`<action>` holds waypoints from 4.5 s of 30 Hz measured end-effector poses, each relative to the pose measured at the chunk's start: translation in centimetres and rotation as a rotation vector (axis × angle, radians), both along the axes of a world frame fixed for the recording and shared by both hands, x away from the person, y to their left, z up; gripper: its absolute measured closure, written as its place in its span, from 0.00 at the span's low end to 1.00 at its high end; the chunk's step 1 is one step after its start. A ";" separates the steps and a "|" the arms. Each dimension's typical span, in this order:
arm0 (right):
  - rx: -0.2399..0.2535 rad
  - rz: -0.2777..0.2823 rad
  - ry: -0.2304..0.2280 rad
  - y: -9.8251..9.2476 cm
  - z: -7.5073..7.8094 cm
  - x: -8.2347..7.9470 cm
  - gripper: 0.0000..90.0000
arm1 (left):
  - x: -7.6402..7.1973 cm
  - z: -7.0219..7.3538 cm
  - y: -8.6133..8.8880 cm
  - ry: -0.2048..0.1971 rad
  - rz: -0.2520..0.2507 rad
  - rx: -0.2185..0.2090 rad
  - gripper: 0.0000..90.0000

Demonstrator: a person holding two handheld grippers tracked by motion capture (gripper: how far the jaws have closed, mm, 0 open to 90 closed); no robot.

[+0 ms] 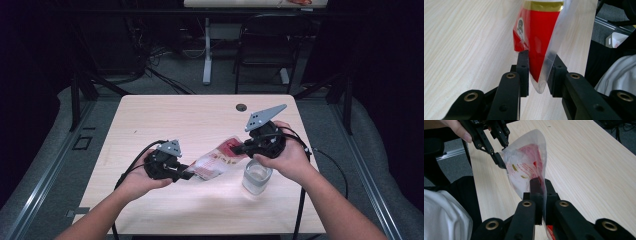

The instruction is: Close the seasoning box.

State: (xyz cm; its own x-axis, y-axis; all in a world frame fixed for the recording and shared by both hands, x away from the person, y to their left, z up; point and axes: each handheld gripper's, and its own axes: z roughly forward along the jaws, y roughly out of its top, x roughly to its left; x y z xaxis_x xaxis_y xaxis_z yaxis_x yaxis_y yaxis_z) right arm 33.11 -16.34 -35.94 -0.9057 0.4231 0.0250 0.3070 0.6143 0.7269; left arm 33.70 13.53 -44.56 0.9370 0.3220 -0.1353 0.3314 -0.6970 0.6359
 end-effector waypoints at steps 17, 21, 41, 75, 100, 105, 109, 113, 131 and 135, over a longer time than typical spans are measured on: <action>0.020 -0.039 0.034 -1.0 -2.2 0.4 1.00 | 0.2 0.8 0.9 0.000 0.026 -0.008 0.84; 0.020 -0.044 0.035 -1.3 -2.6 0.5 1.00 | 0.2 1.0 1.0 0.000 0.032 -0.012 0.85; 0.044 -0.075 0.056 -2.3 -4.4 0.6 0.99 | 0.4 1.9 1.0 -0.016 0.037 -0.021 0.86; 0.095 -0.106 0.083 -3.7 -6.3 0.4 0.99 | 0.8 4.2 0.0 -0.033 0.029 0.007 0.87; 0.181 -0.144 0.072 -4.6 -7.6 -0.2 0.99 | 1.2 5.3 -0.9 -0.025 0.013 0.062 0.87; 0.201 -0.149 0.077 -4.6 -7.9 -0.3 0.99 | 1.2 5.4 -0.9 -0.028 0.011 0.072 0.87; 0.207 -0.156 0.072 -4.7 -8.0 -0.4 0.99 | 1.2 5.6 -1.1 -0.028 0.011 0.079 0.87; 0.208 -0.157 0.061 -4.8 -8.1 -0.5 0.99 | 1.2 5.9 -1.3 -0.027 0.007 0.088 0.87; 0.251 -0.177 0.035 -5.3 -8.5 -0.9 0.93 | 1.4 6.4 -1.5 -0.023 -0.016 0.097 0.89; 0.264 -0.186 0.039 -5.6 -8.7 -0.9 0.89 | 1.4 6.7 -1.6 -0.025 -0.023 0.101 0.89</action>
State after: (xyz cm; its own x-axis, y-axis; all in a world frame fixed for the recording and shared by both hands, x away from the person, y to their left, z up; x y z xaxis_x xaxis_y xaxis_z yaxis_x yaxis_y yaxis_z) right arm 32.23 -21.94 -44.60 -0.8096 0.5557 0.1892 0.4272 0.3365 0.8392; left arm 35.12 11.91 -37.90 0.9470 0.3111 -0.0797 0.2994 -0.7652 0.5699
